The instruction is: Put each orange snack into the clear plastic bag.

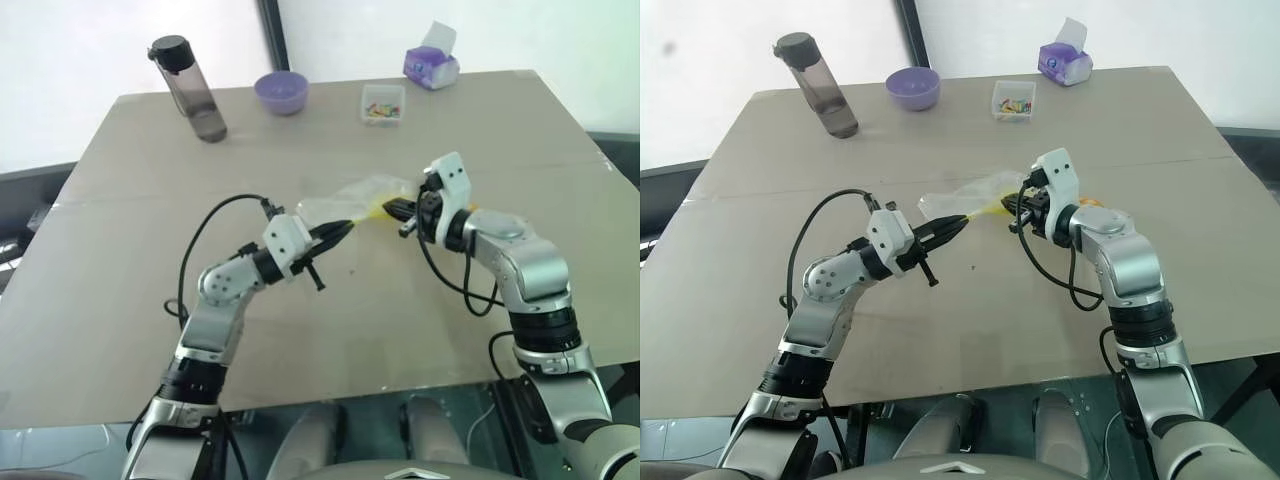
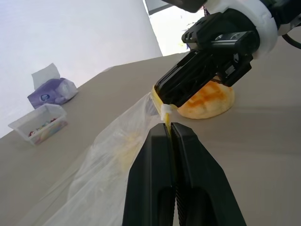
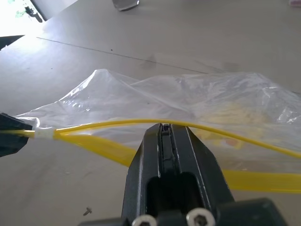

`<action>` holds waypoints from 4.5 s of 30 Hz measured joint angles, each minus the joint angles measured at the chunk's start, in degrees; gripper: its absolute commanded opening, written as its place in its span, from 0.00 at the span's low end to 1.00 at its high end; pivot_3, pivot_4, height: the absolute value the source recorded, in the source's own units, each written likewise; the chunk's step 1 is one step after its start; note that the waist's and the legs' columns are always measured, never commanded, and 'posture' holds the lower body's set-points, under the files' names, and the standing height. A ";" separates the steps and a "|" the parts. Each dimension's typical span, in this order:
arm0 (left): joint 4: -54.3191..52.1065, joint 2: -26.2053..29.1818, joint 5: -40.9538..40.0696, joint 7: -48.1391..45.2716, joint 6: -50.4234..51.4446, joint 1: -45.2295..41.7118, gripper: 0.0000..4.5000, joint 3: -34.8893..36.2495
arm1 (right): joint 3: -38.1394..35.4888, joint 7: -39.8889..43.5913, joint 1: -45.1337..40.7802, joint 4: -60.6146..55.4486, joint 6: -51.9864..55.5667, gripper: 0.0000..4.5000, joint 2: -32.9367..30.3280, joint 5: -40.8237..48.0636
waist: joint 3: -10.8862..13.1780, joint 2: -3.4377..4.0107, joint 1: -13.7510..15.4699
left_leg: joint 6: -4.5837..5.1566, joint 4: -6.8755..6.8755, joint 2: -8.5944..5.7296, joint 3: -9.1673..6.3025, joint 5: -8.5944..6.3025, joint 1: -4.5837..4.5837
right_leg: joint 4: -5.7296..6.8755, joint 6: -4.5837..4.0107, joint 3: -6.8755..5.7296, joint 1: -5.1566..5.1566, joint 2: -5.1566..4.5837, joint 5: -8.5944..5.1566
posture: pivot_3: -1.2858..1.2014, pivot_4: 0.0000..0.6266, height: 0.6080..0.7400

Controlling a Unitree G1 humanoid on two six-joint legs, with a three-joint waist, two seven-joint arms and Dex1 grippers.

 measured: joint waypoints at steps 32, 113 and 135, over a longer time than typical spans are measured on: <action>8.62 -0.11 6.28 5.48 -9.14 -4.81 0.00 -2.06 | 13.47 -4.26 2.83 16.02 -57.39 0.98 -16.18 -26.47 | 0.00 -0.01 0.17 | 0.00 0.04 -0.03 -0.01 0.00 0.00 | -0.02 0.01 -0.02 0.04 0.02 0.00 | 0.52 0.24 1.00; 10.69 -2.94 4.31 -1.02 -12.17 -5.14 0.00 -7.25 | -7.54 9.81 0.85 9.68 9.11 0.00 -19.01 24.36 | -0.06 -0.09 0.60 | 0.04 0.19 -0.04 -0.12 -0.02 -0.04 | -0.06 0.01 -0.17 0.20 -0.07 0.01 | 0.52 0.24 1.00; 12.17 -1.57 2.17 -11.26 -14.82 -7.63 0.00 -8.50 | 0.13 21.87 -5.16 16.86 -1.88 0.00 -18.41 17.97 | -0.05 -0.08 0.17 | 0.07 0.24 -0.04 -0.15 -0.04 -0.14 | -0.09 0.01 -0.19 0.13 -0.09 0.01 | 0.52 0.24 1.00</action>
